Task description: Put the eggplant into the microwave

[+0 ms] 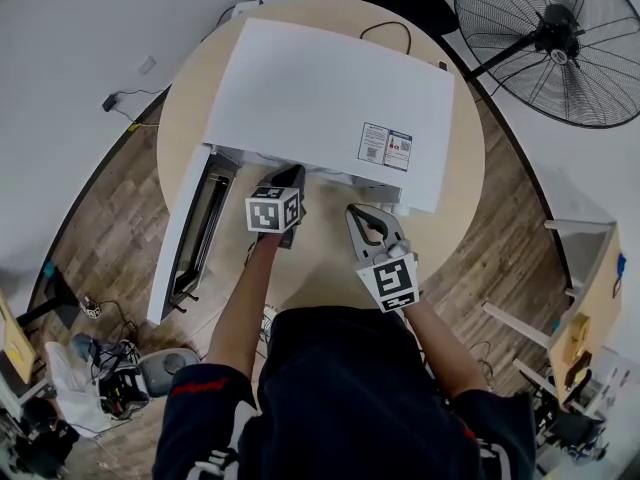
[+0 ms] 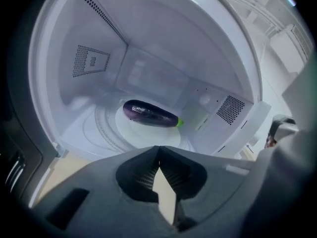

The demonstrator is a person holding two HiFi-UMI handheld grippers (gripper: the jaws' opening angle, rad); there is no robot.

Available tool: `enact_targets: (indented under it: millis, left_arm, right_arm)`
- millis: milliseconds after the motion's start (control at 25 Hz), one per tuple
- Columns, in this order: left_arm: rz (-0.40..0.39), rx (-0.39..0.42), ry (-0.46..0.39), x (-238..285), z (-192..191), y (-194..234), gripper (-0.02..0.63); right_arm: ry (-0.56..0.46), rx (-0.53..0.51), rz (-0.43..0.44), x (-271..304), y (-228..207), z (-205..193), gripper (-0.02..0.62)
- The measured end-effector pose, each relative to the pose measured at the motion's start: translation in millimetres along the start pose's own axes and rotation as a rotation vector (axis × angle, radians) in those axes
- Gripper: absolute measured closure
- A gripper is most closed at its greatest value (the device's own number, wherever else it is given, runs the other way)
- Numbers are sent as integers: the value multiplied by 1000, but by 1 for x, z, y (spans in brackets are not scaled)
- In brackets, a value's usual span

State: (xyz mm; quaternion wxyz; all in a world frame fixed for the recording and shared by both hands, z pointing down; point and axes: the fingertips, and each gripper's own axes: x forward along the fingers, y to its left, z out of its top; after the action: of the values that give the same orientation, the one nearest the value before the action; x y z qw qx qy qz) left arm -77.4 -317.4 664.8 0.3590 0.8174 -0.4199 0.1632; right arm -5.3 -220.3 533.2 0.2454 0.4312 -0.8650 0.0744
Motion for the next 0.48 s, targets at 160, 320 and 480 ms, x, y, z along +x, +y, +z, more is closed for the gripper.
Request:
enact_targets:
  millis: [160,320,480]
  left_arm:
    - [3,44,14,7,4,-1,589]
    - [-2,44,17,9,5,-2,589]
    - [4,63,28,8,3,-2,589]
  right_arm:
    - [2,-3,-6,0,-3,-1,584]
    - [0,-1,-14,-1,-6,0,584]
    - [-3,-4,-14,-2,-6,1,584]
